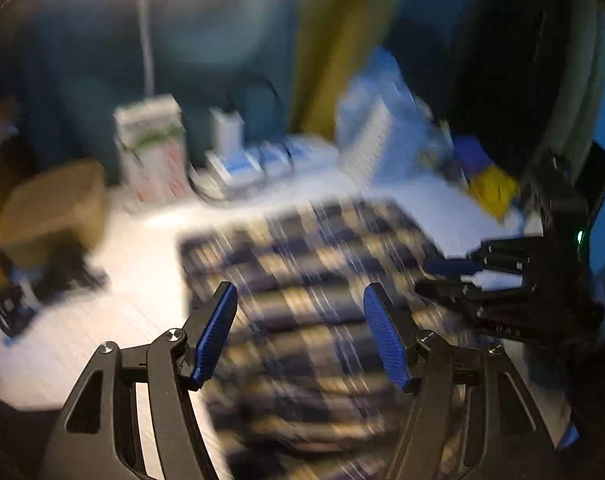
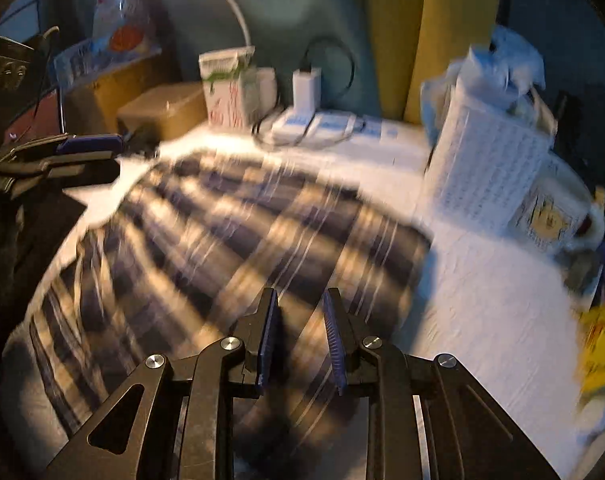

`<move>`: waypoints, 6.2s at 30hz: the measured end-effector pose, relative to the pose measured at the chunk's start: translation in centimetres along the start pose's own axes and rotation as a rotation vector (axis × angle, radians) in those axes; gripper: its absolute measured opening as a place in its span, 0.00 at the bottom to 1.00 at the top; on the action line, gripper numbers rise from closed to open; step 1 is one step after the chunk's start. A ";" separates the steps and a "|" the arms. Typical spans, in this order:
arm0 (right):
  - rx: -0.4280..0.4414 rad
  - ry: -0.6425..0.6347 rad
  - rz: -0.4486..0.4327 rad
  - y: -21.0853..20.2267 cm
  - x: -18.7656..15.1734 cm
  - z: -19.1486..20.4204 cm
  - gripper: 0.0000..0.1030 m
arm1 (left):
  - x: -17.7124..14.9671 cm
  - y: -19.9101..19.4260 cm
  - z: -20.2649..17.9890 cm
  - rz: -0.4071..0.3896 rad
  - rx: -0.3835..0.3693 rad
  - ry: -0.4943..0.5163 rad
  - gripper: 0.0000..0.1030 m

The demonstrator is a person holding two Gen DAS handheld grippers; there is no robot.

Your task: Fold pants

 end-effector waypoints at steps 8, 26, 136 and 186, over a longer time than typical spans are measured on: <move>-0.018 0.049 0.007 -1.7 -6.2 0.3 0.25 | -3.6 1.8 -0.9 0.082 0.041 0.033 0.64; -0.033 0.046 -0.068 -6.9 -8.9 0.2 0.31 | -3.9 -3.7 -2.0 0.000 0.088 0.038 0.64; 0.094 -0.148 -0.618 -23.7 0.9 12.4 0.17 | -0.8 -26.2 0.2 -0.527 0.312 0.088 0.23; 0.159 0.027 -0.001 7.1 1.0 18.6 0.69 | -18.0 -13.5 17.6 -0.007 0.377 -0.304 0.78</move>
Point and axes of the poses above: each gripper's, at about its wrist camera, not at the fingertips, and y roughly the way its jaws point, z to its left, x to its top, the point moved 4 cm from there along y, roughly the way its jaws point, and after that the axes turned 13 degrees about y, right-handed, at the moved point
